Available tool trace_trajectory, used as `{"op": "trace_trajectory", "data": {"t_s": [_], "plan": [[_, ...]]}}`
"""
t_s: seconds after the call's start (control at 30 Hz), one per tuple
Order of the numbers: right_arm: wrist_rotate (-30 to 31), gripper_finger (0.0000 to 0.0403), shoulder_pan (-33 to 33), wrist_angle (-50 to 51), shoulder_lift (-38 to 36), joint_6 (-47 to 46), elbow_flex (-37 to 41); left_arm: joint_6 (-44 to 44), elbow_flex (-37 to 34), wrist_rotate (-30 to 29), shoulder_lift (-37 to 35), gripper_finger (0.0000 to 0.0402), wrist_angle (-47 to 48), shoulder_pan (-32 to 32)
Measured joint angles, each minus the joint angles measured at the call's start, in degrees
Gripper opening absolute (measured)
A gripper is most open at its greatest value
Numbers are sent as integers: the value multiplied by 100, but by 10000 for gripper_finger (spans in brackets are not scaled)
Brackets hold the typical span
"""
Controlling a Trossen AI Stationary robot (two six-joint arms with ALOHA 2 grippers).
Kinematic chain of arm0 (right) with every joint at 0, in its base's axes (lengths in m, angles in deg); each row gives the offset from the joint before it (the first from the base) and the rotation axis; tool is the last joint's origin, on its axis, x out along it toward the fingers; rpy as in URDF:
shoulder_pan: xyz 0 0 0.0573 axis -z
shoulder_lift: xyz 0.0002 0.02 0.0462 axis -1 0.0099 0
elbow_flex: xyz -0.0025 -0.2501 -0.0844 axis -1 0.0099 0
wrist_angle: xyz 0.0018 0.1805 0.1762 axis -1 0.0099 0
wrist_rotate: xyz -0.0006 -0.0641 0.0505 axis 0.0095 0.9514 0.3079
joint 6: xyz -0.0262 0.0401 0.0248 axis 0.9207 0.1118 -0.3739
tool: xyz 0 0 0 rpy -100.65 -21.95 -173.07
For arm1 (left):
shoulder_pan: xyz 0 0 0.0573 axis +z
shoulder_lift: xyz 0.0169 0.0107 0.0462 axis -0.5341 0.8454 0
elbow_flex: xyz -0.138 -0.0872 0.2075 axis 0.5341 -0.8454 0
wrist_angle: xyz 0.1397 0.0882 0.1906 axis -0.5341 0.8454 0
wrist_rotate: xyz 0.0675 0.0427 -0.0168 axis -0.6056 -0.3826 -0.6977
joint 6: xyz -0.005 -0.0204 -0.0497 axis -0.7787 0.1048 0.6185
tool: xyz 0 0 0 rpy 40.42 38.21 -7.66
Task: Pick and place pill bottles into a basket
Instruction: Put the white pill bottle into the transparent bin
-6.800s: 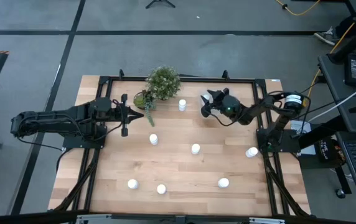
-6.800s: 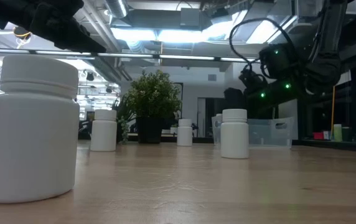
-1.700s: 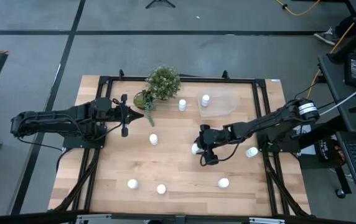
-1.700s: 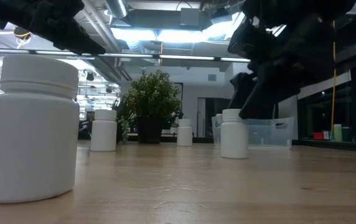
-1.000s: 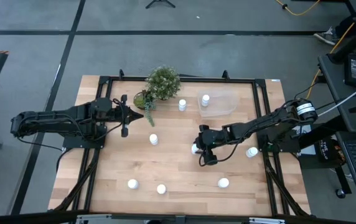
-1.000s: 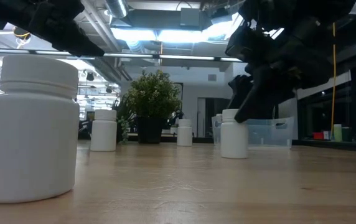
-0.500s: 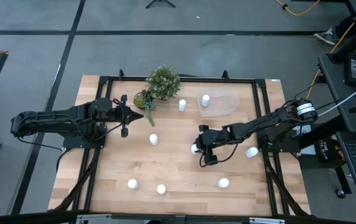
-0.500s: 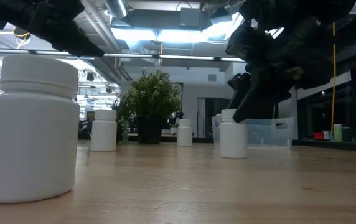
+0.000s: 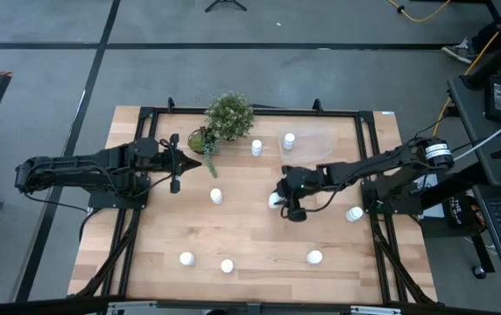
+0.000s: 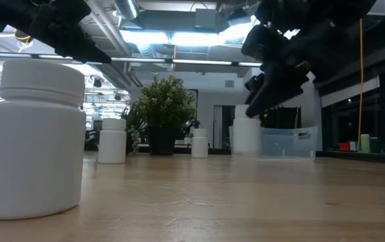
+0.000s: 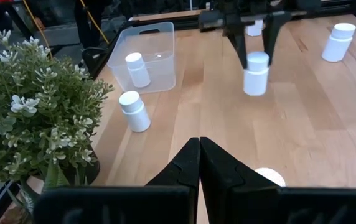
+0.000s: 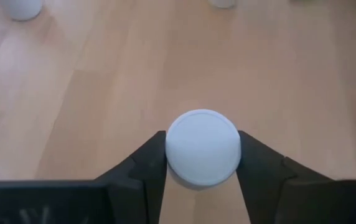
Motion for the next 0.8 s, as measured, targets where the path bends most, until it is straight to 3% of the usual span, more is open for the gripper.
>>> {"op": "trace_trajectory", "data": {"t_s": [0.67, 0.8], "plan": [[-136, 154, 437, 572, -1792, 332, -4, -149, -1, 0, -1, 4, 14, 0], [185, 154, 605, 992, -2048, 334, -4, -149, -1, 0, 0, 4, 12, 1]]}}
